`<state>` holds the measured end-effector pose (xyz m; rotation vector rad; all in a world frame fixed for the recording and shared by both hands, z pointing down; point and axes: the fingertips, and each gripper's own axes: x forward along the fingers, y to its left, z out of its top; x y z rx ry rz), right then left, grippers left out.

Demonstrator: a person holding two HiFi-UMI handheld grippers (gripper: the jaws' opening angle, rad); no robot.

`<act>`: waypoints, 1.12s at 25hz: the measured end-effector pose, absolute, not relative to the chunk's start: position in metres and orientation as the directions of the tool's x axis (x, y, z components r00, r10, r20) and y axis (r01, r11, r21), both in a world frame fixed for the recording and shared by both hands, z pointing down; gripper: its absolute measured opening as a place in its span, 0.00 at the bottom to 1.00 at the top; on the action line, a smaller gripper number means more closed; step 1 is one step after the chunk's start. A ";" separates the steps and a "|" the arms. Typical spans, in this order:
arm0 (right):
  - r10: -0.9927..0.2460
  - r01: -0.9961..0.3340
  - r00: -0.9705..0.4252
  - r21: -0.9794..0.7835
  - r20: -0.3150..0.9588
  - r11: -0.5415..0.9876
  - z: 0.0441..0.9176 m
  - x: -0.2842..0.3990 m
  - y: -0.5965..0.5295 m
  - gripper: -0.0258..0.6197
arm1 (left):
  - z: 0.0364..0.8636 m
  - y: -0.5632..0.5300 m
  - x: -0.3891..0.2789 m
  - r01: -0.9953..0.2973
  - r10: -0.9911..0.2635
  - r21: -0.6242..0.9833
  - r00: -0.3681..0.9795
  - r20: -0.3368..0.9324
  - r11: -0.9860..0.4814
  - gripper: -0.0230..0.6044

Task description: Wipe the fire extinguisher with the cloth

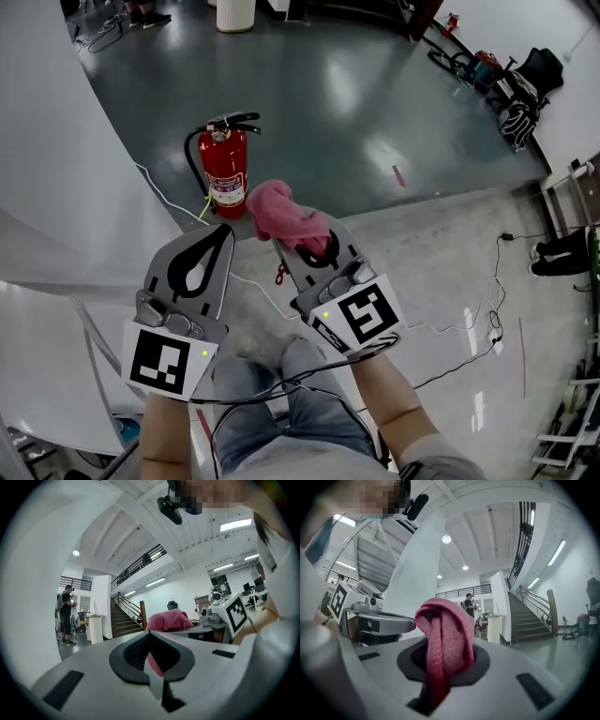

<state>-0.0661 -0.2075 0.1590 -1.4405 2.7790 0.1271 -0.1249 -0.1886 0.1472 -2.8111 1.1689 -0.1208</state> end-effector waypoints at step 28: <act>-0.833 -0.678 -0.516 0.690 -0.199 0.255 0.352 -0.124 -0.426 0.13 | 0.458 -0.284 -0.149 -0.759 -0.758 -0.172 0.647 -0.083 -0.628 0.05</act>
